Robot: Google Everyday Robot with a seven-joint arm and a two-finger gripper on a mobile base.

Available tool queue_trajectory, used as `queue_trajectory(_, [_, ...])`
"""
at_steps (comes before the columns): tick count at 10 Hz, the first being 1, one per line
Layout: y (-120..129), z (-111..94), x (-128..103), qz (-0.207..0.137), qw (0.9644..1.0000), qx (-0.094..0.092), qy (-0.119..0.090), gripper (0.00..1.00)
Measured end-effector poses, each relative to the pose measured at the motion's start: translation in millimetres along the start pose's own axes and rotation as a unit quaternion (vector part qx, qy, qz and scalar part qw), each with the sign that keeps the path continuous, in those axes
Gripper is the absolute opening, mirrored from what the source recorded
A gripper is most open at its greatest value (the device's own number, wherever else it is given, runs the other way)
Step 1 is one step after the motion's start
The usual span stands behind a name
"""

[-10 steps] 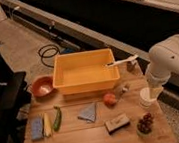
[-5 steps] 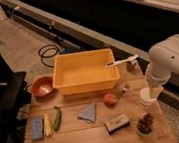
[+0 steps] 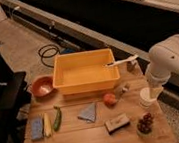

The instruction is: Place banana in tray

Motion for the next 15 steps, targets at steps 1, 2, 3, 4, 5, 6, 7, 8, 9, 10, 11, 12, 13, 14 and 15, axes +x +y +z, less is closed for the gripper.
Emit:
queue_trajectory(1, [0,0,0,0.000,1.0000,0.000,0.000,0.65])
queue_trajectory(2, [0,0,0,0.000,1.0000,0.000,0.000,0.65])
queue_trajectory(3, [0,0,0,0.000,1.0000,0.000,0.000,0.65])
queue_trajectory(4, [0,0,0,0.000,1.0000,0.000,0.000,0.65])
queue_trajectory(5, [0,-1,1,-0.003,1.0000,0.002,0.002,0.65])
queue_trajectory(6, [-1,-3,-1,-0.013,0.9998,0.011,0.007,0.65])
queue_trajectory(7, [-3,-9,-4,-0.033,0.9992,0.022,0.012,0.65])
queue_trajectory(8, [-6,-24,-13,-0.093,0.9947,0.037,0.022,0.65])
queue_trajectory(9, [-7,-34,-23,-0.140,0.9887,0.046,0.027,0.65])
queue_trajectory(10, [-8,-44,-38,-0.194,0.9792,0.052,0.030,0.65])
queue_trajectory(11, [-6,-49,-60,-0.242,0.9683,0.055,0.030,0.65])
queue_trajectory(12, [-1,-50,-87,-0.291,0.9546,0.060,0.023,0.65])
queue_trajectory(13, [10,-51,-113,-0.340,0.9379,0.065,0.016,0.65])
queue_trajectory(14, [16,-51,-127,-0.369,0.9270,0.068,0.012,0.65])
queue_trajectory(15, [21,-52,-137,-0.390,0.9180,0.070,0.009,0.65])
